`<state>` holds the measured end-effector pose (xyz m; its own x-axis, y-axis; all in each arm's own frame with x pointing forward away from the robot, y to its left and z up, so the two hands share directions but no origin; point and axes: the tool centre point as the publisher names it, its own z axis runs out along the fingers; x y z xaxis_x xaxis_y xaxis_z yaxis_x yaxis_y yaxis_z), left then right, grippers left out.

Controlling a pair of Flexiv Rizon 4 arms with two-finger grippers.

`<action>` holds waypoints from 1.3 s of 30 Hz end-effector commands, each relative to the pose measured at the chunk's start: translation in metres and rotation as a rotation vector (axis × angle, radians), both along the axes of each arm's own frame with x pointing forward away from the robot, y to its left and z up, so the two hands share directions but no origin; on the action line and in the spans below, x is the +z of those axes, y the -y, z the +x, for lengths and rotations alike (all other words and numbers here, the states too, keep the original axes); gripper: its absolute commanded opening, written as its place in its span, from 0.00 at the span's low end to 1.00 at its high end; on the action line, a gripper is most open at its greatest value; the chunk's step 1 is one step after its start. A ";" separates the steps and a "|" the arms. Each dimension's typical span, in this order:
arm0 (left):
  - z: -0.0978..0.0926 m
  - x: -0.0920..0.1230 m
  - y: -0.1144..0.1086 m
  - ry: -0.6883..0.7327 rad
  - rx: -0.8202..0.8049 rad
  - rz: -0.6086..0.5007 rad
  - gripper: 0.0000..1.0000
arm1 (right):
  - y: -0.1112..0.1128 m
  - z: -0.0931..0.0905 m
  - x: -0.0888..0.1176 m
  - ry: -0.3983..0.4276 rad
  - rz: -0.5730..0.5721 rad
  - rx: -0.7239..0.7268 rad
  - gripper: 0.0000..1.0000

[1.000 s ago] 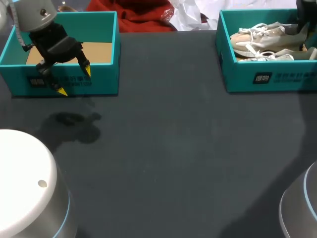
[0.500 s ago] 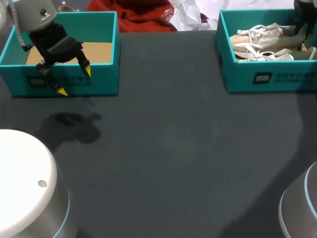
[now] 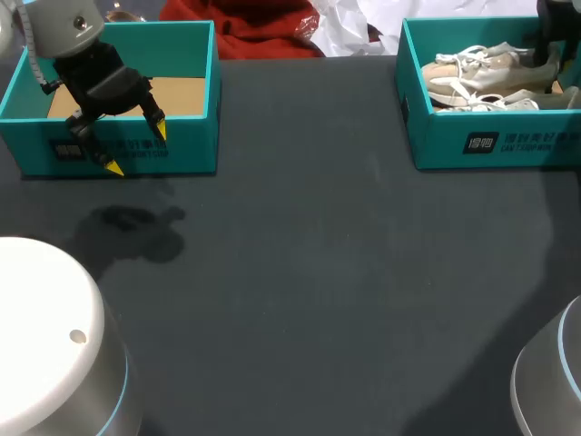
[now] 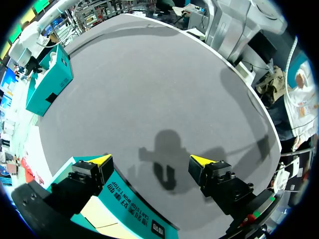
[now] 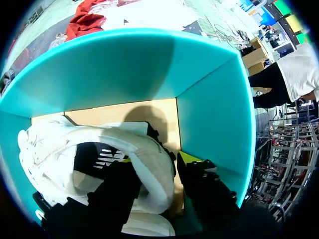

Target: Take the shoe out of the shoebox, open the shoe tongue, remove and reinsert the insole, then place the shoe into the shoebox

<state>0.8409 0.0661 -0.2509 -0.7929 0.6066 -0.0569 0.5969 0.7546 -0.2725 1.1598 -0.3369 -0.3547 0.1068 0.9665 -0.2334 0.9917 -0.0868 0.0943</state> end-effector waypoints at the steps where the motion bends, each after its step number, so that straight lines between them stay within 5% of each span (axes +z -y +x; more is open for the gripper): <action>1: 0.000 0.000 0.000 0.001 -0.001 0.003 1.00 | -0.002 0.002 0.004 -0.003 -0.004 -0.005 0.44; 4: 0.000 0.000 0.000 0.001 -0.001 0.003 1.00 | -0.003 0.001 0.010 0.008 0.000 -0.012 0.49; 9: 0.000 0.000 0.000 0.001 -0.001 0.003 1.00 | -0.006 -0.002 0.027 0.023 -0.002 -0.035 0.72; 20: 0.000 0.000 0.000 0.001 -0.001 0.003 1.00 | -0.018 -0.015 0.074 0.065 0.012 -0.064 0.99; 29: 0.002 0.008 0.001 0.019 0.019 0.000 1.00 | -0.033 -0.038 0.108 0.089 0.049 -0.053 1.00; 39: 0.017 0.053 -0.015 -0.017 0.513 0.070 1.00 | -0.063 -0.068 0.128 0.082 0.076 -0.014 1.00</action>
